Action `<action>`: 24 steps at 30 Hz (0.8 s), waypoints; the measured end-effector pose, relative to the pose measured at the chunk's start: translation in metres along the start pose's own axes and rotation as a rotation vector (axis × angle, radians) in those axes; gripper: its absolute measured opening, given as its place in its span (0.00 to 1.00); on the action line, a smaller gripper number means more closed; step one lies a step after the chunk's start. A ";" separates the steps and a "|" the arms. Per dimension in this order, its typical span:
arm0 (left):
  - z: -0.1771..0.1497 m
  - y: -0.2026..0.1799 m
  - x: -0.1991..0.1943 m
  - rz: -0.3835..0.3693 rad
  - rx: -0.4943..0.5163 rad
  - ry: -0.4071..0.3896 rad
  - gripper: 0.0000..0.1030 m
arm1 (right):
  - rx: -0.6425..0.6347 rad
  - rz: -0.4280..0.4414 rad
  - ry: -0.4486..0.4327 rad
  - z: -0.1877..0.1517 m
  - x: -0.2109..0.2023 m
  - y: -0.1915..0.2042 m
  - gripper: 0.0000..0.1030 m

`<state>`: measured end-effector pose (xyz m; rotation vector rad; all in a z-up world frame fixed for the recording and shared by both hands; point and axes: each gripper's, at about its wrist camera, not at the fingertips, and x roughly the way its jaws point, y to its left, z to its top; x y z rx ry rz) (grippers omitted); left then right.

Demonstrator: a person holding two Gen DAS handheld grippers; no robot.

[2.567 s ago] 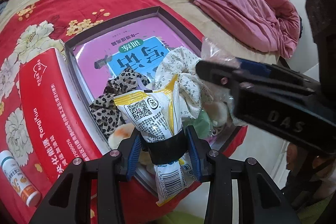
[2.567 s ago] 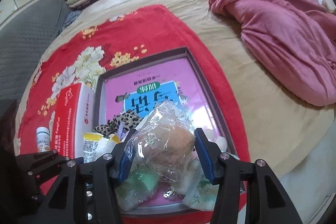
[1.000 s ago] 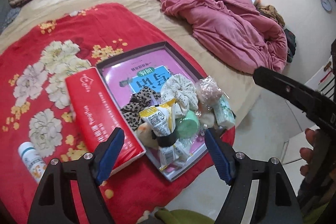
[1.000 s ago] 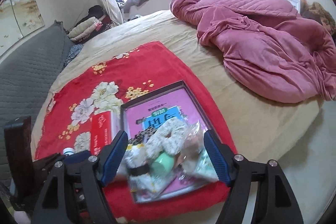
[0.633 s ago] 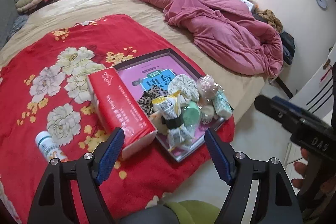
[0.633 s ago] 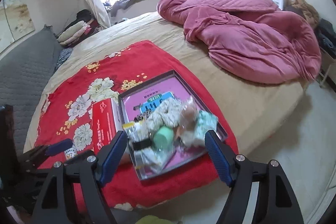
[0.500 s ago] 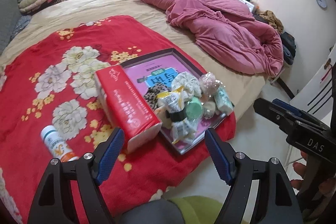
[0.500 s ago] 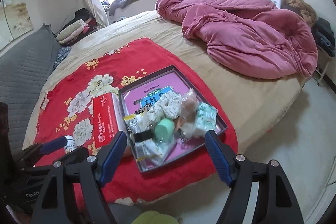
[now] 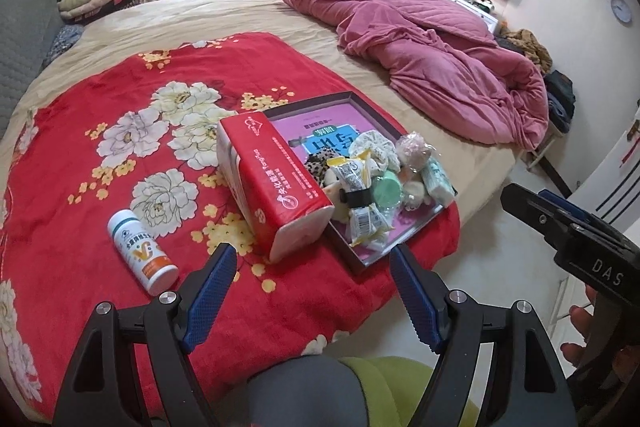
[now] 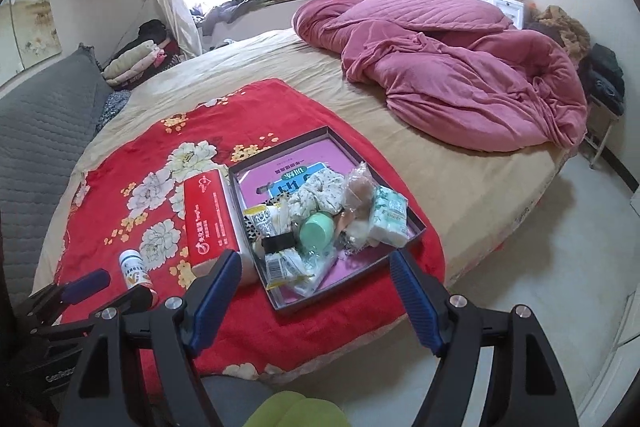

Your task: Organize soft objects

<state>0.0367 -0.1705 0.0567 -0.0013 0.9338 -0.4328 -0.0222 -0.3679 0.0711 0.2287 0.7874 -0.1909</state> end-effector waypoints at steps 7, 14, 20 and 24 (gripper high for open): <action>-0.012 -0.004 -0.012 0.020 -0.005 -0.024 0.78 | 0.004 -0.042 -0.006 -0.021 -0.010 -0.002 0.74; -0.026 -0.008 -0.017 0.046 -0.002 -0.026 0.78 | -0.013 -0.068 0.001 -0.042 -0.016 0.004 0.74; -0.035 -0.006 -0.015 0.052 -0.016 -0.012 0.78 | -0.024 -0.058 0.033 -0.059 -0.014 0.007 0.74; -0.037 -0.007 -0.013 0.061 -0.010 -0.006 0.78 | -0.015 -0.066 0.061 -0.068 -0.006 0.005 0.74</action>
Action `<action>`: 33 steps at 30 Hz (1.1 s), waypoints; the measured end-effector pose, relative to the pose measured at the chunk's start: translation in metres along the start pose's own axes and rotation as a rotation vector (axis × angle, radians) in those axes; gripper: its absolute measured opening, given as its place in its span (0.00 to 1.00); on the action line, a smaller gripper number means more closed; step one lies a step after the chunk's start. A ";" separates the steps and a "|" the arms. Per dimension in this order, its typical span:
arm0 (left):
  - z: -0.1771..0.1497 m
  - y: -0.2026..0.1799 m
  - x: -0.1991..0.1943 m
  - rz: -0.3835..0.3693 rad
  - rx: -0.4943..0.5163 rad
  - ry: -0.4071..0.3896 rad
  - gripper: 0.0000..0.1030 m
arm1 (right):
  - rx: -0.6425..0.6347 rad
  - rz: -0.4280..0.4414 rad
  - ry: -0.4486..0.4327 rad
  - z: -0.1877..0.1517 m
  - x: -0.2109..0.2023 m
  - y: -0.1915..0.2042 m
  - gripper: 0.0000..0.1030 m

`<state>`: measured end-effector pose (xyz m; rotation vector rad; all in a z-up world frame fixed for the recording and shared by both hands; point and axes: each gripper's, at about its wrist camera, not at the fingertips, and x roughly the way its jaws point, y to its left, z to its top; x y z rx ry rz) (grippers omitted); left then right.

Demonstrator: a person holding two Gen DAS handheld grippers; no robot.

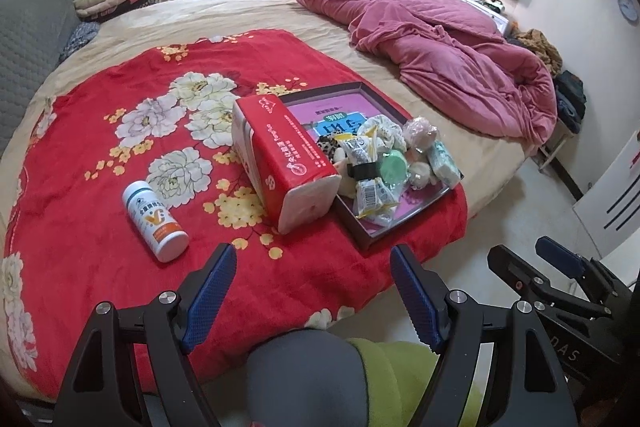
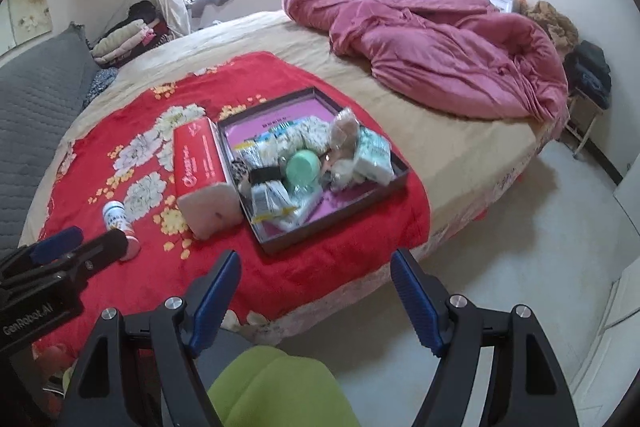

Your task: Organize soft objects

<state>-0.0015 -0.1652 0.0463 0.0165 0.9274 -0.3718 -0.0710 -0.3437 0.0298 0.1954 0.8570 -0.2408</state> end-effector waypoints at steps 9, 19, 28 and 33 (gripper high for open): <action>-0.004 -0.005 0.007 0.010 0.022 0.021 0.78 | -0.010 -0.021 0.001 -0.006 0.006 0.004 0.74; -0.011 0.001 0.015 0.033 0.014 0.042 0.78 | -0.006 -0.021 0.028 -0.009 0.014 0.005 0.74; -0.015 0.005 0.020 0.047 0.000 0.060 0.78 | -0.012 -0.017 0.017 -0.008 0.014 0.005 0.74; -0.016 0.009 0.021 0.054 -0.014 0.069 0.78 | -0.013 -0.020 0.010 -0.007 0.013 0.004 0.74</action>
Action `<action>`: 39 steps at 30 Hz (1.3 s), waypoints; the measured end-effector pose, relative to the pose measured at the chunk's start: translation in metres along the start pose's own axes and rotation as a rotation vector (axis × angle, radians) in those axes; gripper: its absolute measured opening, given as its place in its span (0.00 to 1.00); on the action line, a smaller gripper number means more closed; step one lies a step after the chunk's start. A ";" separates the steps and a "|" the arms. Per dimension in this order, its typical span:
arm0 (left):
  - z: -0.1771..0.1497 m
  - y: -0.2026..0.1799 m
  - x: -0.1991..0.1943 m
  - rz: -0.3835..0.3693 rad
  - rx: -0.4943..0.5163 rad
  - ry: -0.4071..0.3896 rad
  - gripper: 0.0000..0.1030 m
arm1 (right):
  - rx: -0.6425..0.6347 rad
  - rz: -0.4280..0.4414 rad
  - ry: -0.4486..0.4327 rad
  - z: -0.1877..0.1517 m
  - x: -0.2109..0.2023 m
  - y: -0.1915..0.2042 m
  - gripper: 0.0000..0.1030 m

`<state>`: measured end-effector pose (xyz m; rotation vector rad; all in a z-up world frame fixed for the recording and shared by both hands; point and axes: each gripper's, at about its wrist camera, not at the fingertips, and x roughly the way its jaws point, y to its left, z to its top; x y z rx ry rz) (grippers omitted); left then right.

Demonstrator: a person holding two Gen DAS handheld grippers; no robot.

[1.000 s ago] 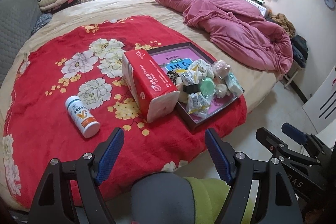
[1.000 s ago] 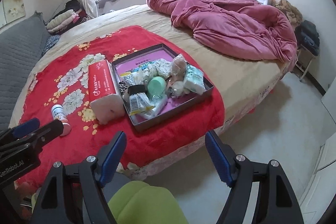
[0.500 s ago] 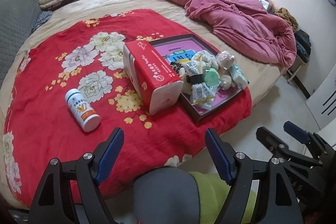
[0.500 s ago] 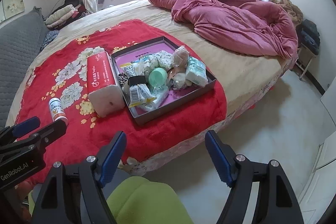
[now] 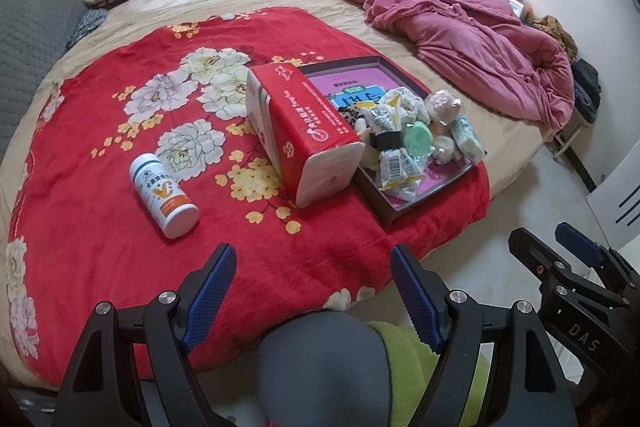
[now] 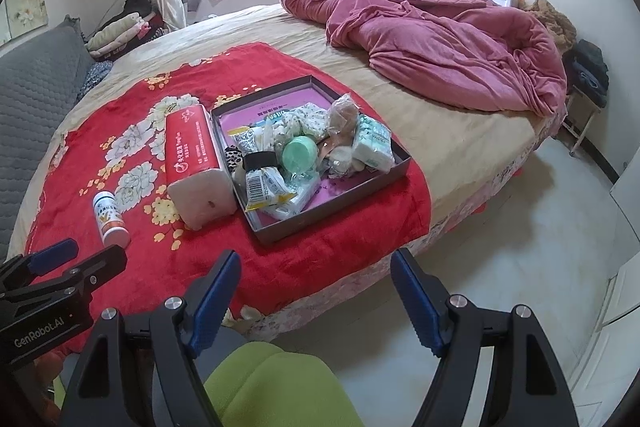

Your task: Organize soft objects

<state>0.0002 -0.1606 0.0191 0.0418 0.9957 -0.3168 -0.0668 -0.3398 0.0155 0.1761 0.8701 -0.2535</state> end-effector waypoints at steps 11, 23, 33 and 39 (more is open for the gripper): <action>-0.001 -0.002 0.000 0.008 0.007 0.004 0.78 | -0.008 -0.002 -0.001 0.000 0.000 0.001 0.74; -0.001 -0.004 0.000 0.027 0.013 0.006 0.78 | -0.016 0.007 0.012 -0.001 0.003 0.004 0.74; -0.002 -0.004 0.003 0.056 0.022 0.020 0.78 | -0.021 0.006 0.013 -0.002 0.003 0.005 0.74; -0.002 -0.005 0.002 0.065 0.030 0.020 0.78 | -0.022 0.007 0.016 -0.002 0.003 0.005 0.74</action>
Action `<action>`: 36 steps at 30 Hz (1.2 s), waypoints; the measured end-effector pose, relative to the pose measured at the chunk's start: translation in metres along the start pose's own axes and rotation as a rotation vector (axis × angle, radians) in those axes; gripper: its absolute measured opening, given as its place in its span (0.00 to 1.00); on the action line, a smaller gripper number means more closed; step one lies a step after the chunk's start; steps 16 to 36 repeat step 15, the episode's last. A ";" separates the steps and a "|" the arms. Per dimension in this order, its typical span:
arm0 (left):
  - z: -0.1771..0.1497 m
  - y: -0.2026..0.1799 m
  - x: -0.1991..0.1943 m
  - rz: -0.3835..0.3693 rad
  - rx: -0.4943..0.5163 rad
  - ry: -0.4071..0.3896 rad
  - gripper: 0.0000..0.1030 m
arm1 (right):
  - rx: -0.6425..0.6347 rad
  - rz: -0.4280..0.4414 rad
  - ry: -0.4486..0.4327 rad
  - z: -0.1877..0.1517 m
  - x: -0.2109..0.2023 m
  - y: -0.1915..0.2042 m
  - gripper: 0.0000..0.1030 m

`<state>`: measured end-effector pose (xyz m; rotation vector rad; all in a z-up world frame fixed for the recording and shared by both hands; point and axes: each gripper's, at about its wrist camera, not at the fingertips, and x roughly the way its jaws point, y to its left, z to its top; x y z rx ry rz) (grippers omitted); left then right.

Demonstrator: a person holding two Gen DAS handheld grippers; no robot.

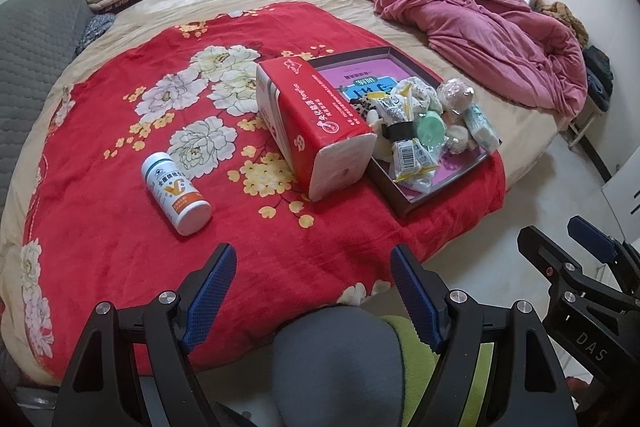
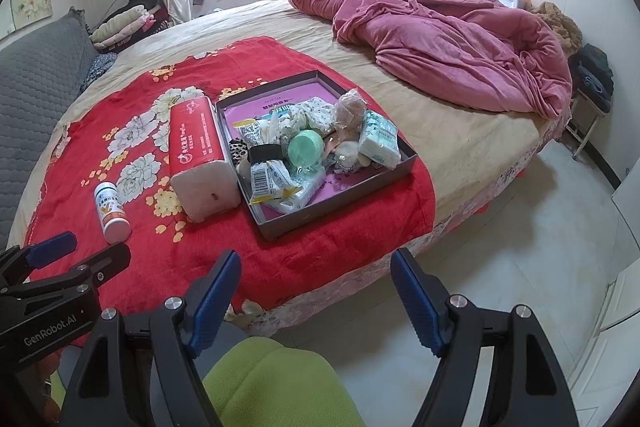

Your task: Organize soft objects

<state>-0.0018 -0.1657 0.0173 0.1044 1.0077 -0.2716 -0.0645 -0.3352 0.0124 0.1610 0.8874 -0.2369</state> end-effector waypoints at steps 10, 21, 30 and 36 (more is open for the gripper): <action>-0.001 0.002 0.006 0.006 -0.001 0.010 0.78 | -0.007 0.000 0.001 0.000 0.000 0.000 0.74; -0.001 0.005 0.012 0.002 -0.008 0.017 0.78 | -0.024 -0.005 0.001 0.000 0.003 0.002 0.74; -0.001 0.005 0.012 0.002 -0.008 0.017 0.78 | -0.024 -0.005 0.001 0.000 0.003 0.002 0.74; -0.001 0.005 0.012 0.002 -0.008 0.017 0.78 | -0.024 -0.005 0.001 0.000 0.003 0.002 0.74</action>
